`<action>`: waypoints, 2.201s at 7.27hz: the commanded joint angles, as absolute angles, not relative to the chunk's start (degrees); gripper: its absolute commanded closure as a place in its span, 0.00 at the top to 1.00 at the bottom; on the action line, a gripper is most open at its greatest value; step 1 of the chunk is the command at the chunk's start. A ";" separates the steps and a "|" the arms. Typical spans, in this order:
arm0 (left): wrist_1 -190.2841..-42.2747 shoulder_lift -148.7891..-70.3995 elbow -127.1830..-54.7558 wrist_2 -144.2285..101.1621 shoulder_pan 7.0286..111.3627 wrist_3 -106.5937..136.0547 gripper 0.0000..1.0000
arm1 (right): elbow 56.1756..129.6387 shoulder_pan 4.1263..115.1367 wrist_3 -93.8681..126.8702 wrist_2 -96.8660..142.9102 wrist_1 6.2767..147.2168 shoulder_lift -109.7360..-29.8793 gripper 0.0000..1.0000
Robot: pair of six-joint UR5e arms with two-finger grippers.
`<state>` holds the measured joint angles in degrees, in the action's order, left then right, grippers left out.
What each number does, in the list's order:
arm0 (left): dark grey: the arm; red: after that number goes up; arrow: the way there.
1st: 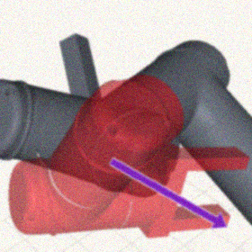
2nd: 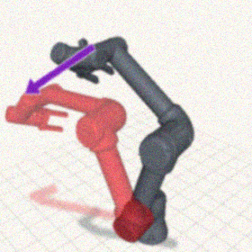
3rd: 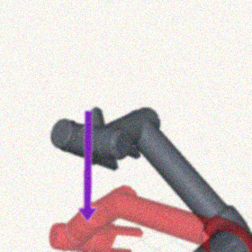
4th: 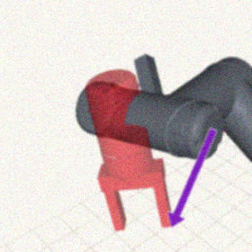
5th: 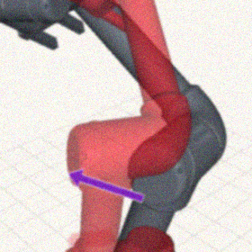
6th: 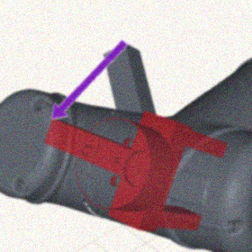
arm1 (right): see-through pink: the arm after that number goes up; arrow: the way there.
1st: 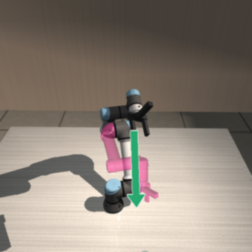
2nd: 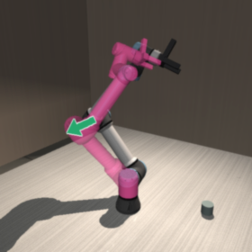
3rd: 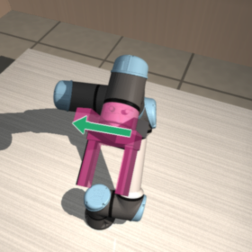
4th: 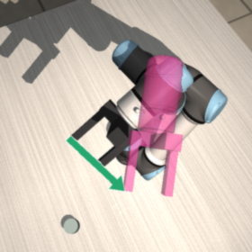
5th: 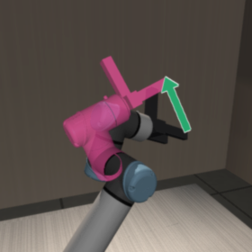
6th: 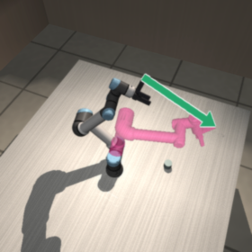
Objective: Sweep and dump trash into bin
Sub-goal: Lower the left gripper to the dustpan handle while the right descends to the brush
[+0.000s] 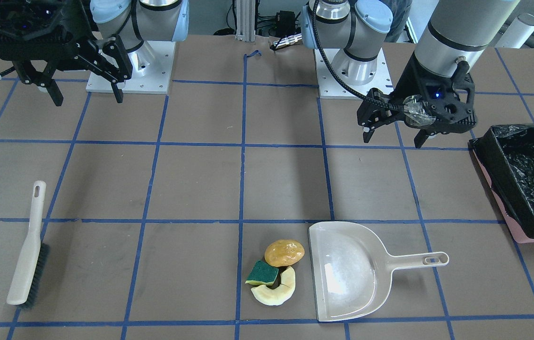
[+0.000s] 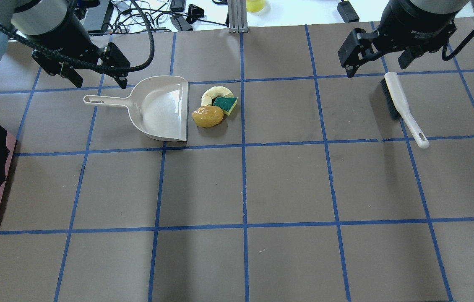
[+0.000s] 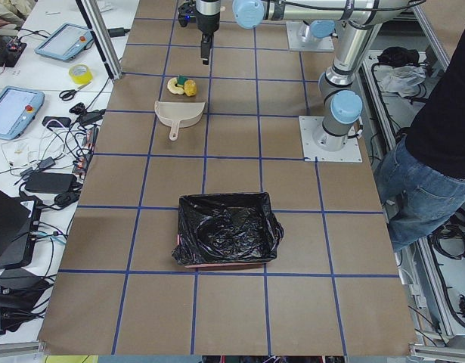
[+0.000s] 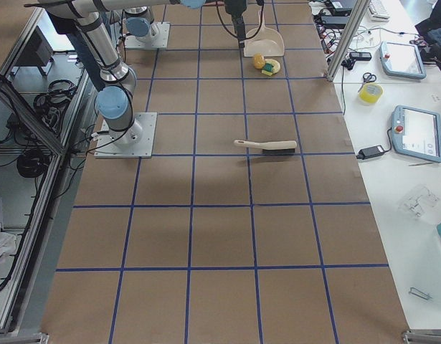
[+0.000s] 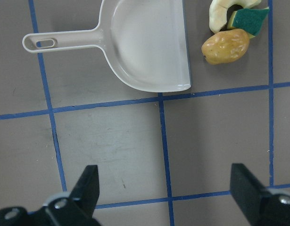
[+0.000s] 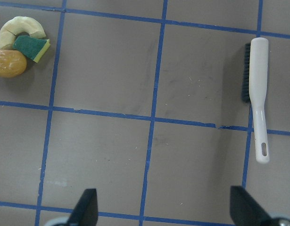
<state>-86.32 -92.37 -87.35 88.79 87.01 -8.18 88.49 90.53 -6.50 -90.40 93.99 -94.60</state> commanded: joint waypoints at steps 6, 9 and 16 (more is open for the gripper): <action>-78.59 -100.43 -87.19 88.77 81.24 -41.02 1.00 | 94.70 90.18 -6.50 -90.17 94.99 -93.87 1.00; -72.69 -107.30 -87.01 89.74 75.34 -76.18 1.00 | 101.42 81.70 -14.47 -90.36 101.77 -88.88 1.00; -69.25 -120.14 -81.92 90.44 73.21 -105.87 1.00 | 101.34 68.56 -32.00 -91.67 119.35 -71.29 0.98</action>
<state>-67.75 -118.81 -83.01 90.12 72.98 -109.00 101.38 69.28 -31.91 -91.62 118.25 -73.33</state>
